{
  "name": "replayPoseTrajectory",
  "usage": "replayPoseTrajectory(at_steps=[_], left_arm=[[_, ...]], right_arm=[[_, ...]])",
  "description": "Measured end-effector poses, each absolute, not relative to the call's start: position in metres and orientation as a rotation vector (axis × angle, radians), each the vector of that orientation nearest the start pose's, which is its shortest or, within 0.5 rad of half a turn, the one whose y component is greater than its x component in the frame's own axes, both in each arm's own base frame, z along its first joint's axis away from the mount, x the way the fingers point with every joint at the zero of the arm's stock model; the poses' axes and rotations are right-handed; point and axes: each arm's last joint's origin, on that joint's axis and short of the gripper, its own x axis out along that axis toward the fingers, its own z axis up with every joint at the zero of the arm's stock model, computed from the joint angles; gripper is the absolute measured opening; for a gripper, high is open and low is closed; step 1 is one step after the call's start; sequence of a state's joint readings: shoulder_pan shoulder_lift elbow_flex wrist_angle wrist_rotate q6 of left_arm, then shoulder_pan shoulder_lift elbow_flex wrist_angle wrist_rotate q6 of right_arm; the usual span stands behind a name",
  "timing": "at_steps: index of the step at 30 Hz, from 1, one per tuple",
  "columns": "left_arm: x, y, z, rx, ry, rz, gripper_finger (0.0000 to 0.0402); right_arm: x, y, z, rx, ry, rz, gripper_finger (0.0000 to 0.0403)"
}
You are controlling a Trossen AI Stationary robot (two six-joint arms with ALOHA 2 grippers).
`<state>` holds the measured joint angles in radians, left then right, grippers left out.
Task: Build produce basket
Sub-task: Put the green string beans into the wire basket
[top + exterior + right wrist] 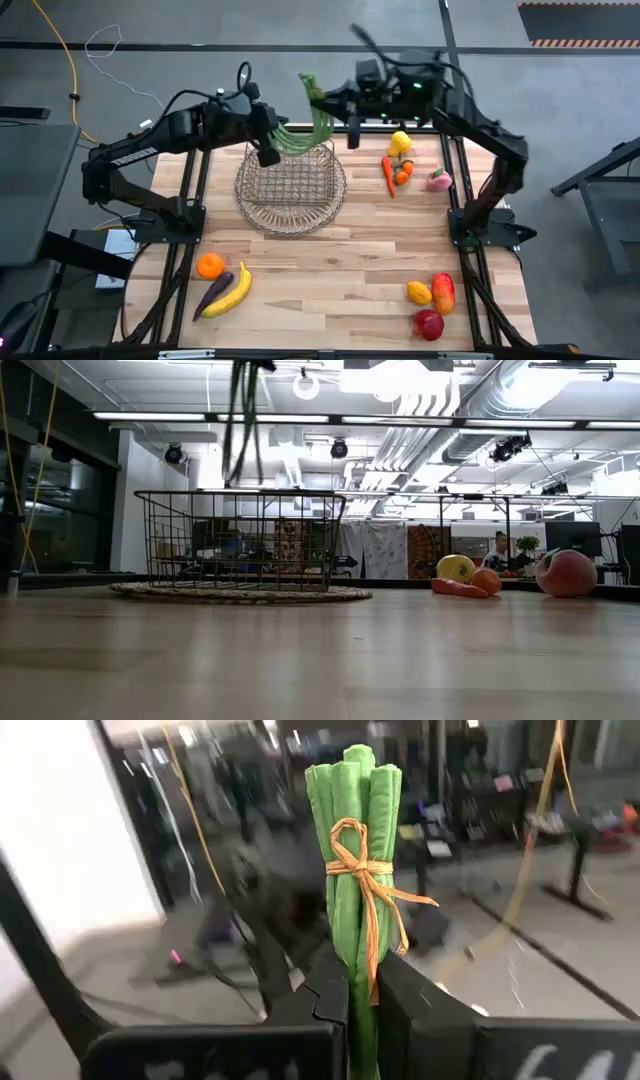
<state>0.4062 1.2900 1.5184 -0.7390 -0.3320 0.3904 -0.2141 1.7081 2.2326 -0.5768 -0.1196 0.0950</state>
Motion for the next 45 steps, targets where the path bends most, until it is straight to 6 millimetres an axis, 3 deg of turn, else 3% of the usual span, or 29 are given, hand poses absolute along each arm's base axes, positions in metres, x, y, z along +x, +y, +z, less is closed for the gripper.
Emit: replayPoseTrajectory(at_steps=[9,15,21,28,37,45], left_arm=[[0.222,0.122,0.409,0.391,0.838,0.528,0.0001],[0.227,0.125,0.366,0.346,0.944,0.433,0.0001],[0.232,0.126,0.318,0.298,1.004,0.417,0.0000],[0.230,0.123,0.284,0.200,1.038,0.362,0.0000],[0.229,0.117,0.260,-0.005,1.012,0.276,0.0000],[0.224,0.117,0.225,-0.085,1.126,0.260,0.0000]], right_arm=[[0.356,-0.084,0.482,0.094,0.450,-0.193,0.0005],[0.372,-0.089,0.435,0.096,0.650,-0.236,0.0005],[0.390,-0.101,0.384,0.185,0.697,-0.253,0.0005],[0.396,-0.120,0.336,0.350,0.700,-0.339,0.0005],[0.391,-0.137,0.302,0.517,0.706,-0.454,0.0005],[0.395,-0.143,0.286,0.585,0.664,-0.507,0.0005]])
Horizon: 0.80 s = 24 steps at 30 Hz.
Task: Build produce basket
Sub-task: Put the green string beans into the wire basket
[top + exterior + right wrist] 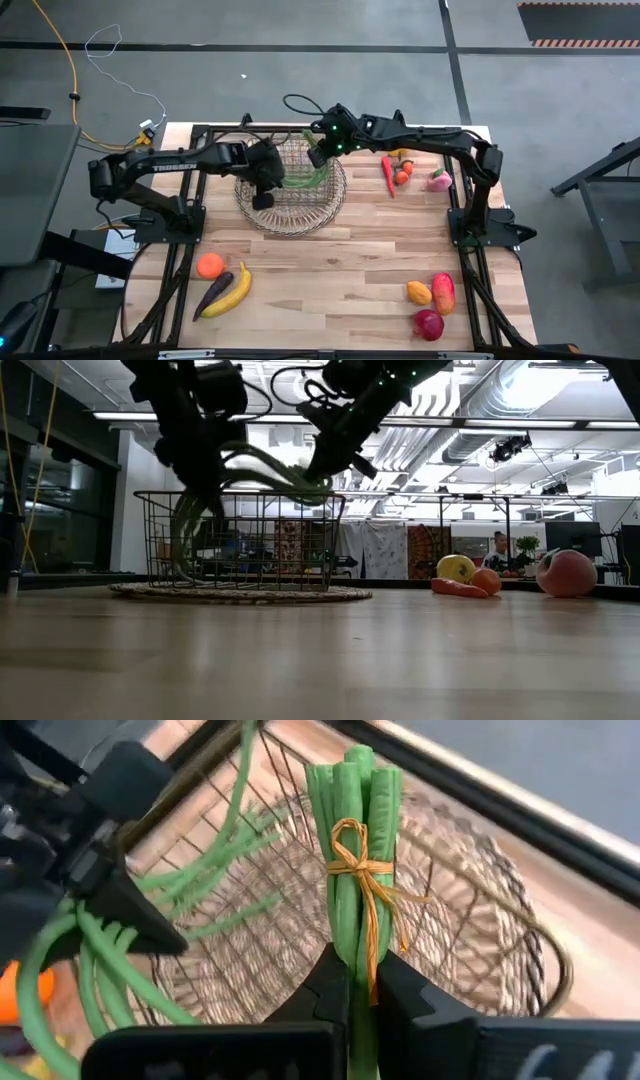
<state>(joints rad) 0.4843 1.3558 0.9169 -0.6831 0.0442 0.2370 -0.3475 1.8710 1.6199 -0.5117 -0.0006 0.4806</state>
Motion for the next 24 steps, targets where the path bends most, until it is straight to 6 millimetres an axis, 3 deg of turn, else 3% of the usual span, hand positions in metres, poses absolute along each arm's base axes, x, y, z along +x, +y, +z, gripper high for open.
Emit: replayPoseTrajectory(at_steps=[11,18,24], left_arm=[[0.233,0.120,0.199,-0.144,1.220,0.205,0.0000],[0.234,0.121,0.193,-0.152,1.254,0.214,0.0005],[0.234,0.121,0.195,-0.148,1.256,0.219,0.0049]], right_arm=[[0.408,-0.152,0.249,0.722,0.711,-0.616,0.0005],[0.405,-0.155,0.246,0.731,0.717,-0.680,0.0014],[0.405,-0.155,0.247,0.731,0.719,-0.676,0.0029]])
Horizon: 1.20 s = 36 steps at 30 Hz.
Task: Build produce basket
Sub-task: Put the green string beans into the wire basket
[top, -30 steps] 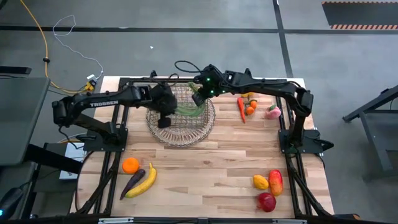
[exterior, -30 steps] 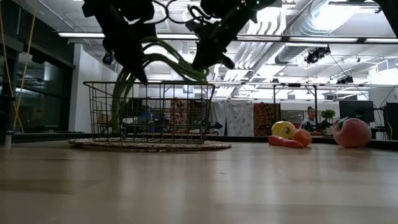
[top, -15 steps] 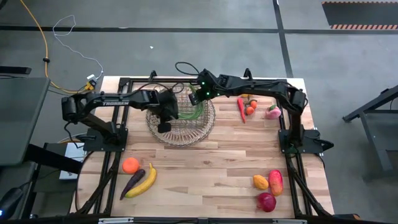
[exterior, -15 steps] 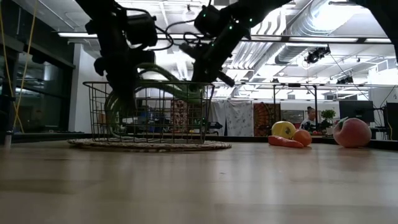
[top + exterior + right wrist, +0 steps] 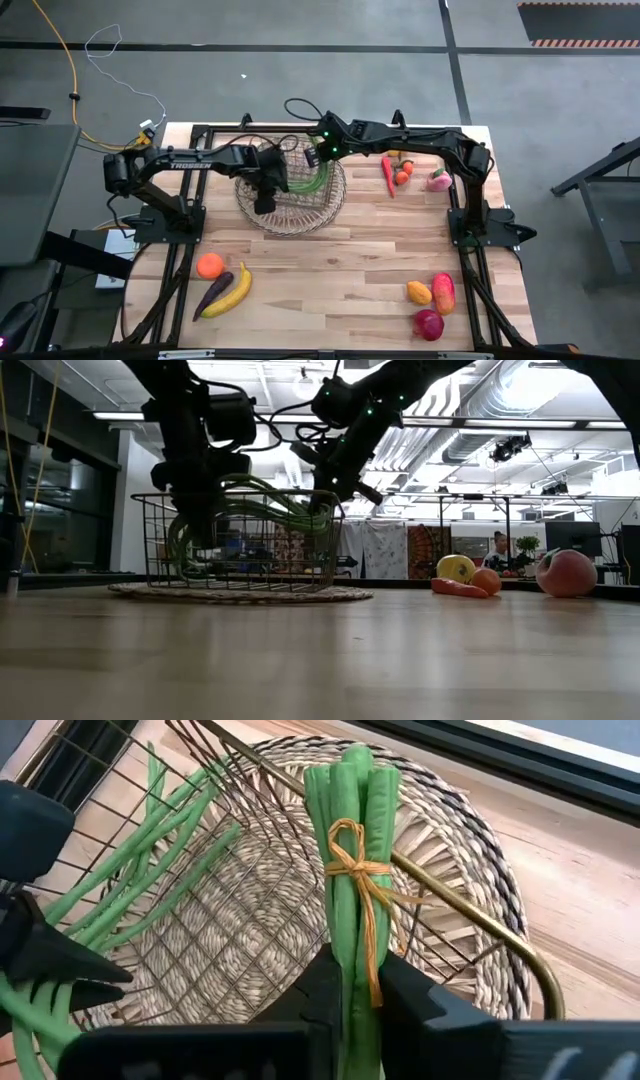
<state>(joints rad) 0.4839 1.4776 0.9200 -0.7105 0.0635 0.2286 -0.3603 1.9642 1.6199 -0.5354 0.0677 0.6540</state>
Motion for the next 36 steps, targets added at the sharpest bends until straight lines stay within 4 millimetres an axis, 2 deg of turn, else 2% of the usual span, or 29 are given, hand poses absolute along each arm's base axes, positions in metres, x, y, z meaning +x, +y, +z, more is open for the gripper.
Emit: replayPoseTrajectory(at_steps=[6,12,16,20,29,36], left_arm=[[0.241,0.125,0.213,-0.140,1.229,0.225,0.0135],[0.243,0.126,0.237,-0.115,1.256,0.191,0.0225],[0.244,0.126,0.248,-0.099,1.265,0.176,0.0266],[0.243,0.126,0.255,-0.083,1.291,0.174,0.0284],[0.236,0.124,0.273,-0.070,1.386,0.171,0.0287],[0.240,0.126,0.297,-0.050,1.321,0.188,0.0287]], right_arm=[[0.405,-0.155,0.247,0.726,0.720,-0.673,0.0005],[0.405,-0.155,0.247,0.727,0.721,-0.668,0.0010],[0.405,-0.155,0.247,0.727,0.721,-0.667,0.0009],[0.405,-0.155,0.247,0.727,0.722,-0.668,0.0009],[0.405,-0.154,0.247,0.709,0.730,-0.662,0.0008],[0.405,-0.154,0.248,0.709,0.729,-0.663,0.0008]])
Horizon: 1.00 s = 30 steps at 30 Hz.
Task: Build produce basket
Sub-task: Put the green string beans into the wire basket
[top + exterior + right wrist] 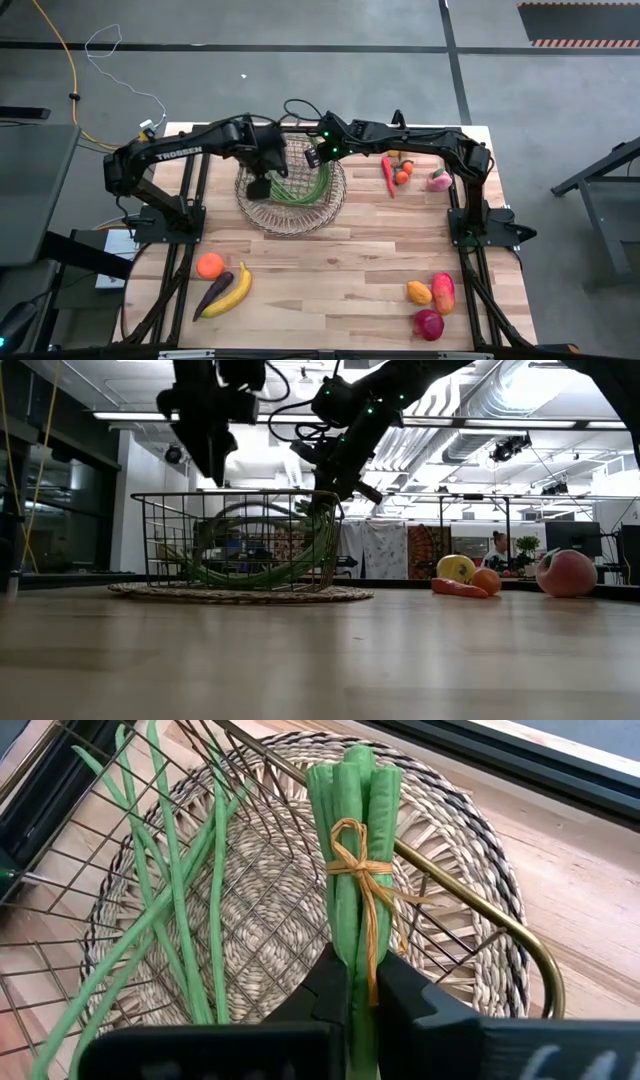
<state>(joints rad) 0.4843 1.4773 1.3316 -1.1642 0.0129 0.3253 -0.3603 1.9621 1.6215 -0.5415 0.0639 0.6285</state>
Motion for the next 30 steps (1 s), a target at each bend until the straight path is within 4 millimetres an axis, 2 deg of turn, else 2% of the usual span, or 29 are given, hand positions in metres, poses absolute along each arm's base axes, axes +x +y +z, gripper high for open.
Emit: replayPoseTrajectory(at_steps=[4,8,11,16,22,30], left_arm=[[0.248,0.128,0.302,-0.091,1.211,0.191,0.0287],[0.254,0.131,0.299,-0.167,1.096,0.228,0.0281],[0.252,0.135,0.304,-0.199,0.999,0.285,0.0275],[0.237,0.140,0.326,-0.207,0.854,0.359,0.0267],[0.216,0.138,0.354,-0.180,0.708,0.426,0.0267],[0.201,0.134,0.368,-0.176,0.645,0.495,0.0267]], right_arm=[[0.405,-0.154,0.248,0.709,0.730,-0.663,0.0008],[0.404,-0.153,0.247,0.732,0.745,-0.638,0.0008],[0.403,-0.152,0.246,0.752,0.764,-0.646,0.0008],[0.402,-0.152,0.245,0.762,0.779,-0.637,0.0026],[0.402,-0.152,0.245,0.762,0.782,-0.637,0.0079],[0.399,-0.147,0.254,0.737,0.800,-0.516,0.0184]])
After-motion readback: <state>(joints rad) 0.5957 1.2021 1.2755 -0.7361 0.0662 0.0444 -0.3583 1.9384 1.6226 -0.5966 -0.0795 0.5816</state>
